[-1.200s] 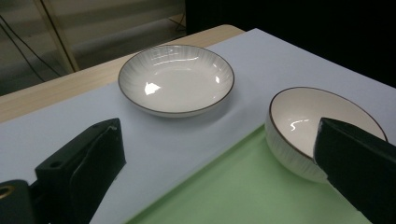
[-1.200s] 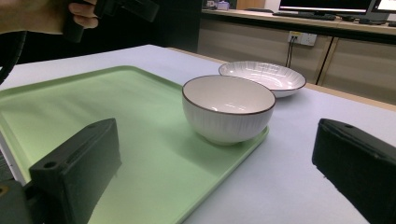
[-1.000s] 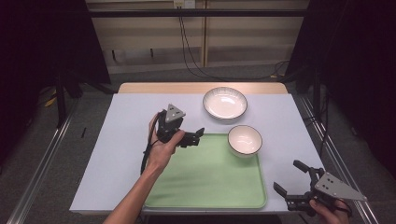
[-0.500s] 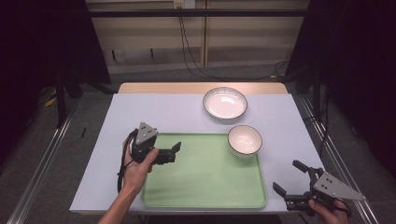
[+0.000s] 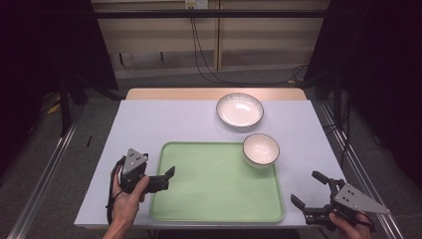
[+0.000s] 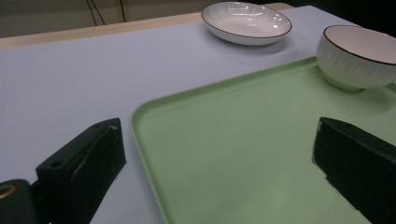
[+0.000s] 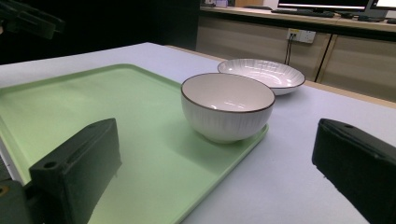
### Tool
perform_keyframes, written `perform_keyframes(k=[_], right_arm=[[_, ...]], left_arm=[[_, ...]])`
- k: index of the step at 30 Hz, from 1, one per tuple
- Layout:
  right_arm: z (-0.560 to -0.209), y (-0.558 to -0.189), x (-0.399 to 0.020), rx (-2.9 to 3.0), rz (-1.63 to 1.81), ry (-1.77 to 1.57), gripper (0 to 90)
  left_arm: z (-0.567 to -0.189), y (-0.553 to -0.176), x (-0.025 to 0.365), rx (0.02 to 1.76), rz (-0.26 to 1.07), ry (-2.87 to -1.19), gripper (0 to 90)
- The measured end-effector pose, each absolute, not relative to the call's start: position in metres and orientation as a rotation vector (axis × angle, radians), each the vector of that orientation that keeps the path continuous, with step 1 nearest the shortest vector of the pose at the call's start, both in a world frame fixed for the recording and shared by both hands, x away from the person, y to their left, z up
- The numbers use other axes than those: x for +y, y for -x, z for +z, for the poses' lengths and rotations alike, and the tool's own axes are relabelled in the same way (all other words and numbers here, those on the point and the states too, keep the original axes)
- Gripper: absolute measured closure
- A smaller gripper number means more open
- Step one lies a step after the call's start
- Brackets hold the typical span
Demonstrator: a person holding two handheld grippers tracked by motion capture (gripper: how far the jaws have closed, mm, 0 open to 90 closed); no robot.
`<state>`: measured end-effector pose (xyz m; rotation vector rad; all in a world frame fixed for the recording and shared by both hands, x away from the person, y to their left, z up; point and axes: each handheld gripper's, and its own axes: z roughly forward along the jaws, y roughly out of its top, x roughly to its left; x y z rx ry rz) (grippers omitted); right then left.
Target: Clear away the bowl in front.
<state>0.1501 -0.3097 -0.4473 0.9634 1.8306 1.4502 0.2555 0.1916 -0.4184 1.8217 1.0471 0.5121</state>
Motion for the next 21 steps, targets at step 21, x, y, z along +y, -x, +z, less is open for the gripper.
perform_keyframes(k=[21], right_arm=[[-0.447, -0.149, -0.31, 1.829, 1.44, -0.965, 0.7]], left_arm=[[-0.433, -0.206, 0.237, 1.16, 0.615, -1.722, 2.0]])
